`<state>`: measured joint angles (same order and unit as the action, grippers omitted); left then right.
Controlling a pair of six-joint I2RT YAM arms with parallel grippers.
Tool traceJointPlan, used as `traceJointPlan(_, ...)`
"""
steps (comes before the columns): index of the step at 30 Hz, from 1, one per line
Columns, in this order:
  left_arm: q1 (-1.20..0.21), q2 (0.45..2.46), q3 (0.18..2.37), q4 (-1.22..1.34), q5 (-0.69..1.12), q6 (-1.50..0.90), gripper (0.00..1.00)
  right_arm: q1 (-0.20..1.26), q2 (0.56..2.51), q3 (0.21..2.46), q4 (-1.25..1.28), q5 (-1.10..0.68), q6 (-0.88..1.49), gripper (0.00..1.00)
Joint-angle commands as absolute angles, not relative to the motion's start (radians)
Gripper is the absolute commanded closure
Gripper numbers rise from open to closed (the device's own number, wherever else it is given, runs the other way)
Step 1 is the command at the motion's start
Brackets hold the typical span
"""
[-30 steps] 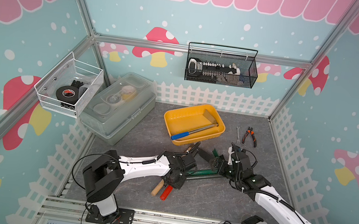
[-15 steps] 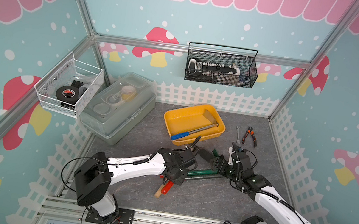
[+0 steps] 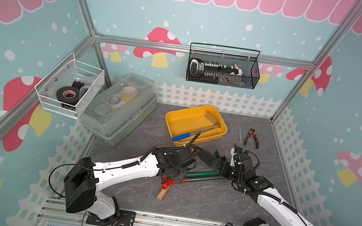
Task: Put the small hoe into the storage box
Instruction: Pick up the hoe from the center of the board.
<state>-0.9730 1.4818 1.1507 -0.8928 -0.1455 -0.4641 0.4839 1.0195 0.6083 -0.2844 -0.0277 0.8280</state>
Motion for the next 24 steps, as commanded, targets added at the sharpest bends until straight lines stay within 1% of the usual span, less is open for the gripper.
traceJointPlan(1,-0.977,1.443,1.195,-0.883,-0.21,-0.46,1.0,0.477,1.014,0.615,-0.299,-0.026,0.838,0.03)
traceJointPlan(16,-0.969,1.403,1.212,-0.882,-0.224,-0.46,1.0,0.477,1.006,0.607,-0.299,-0.022,0.839,0.03)
traceJointPlan(24,-0.954,1.371,1.233,-0.883,-0.212,-0.415,1.0,0.477,0.986,0.605,-0.313,-0.011,0.833,0.03)
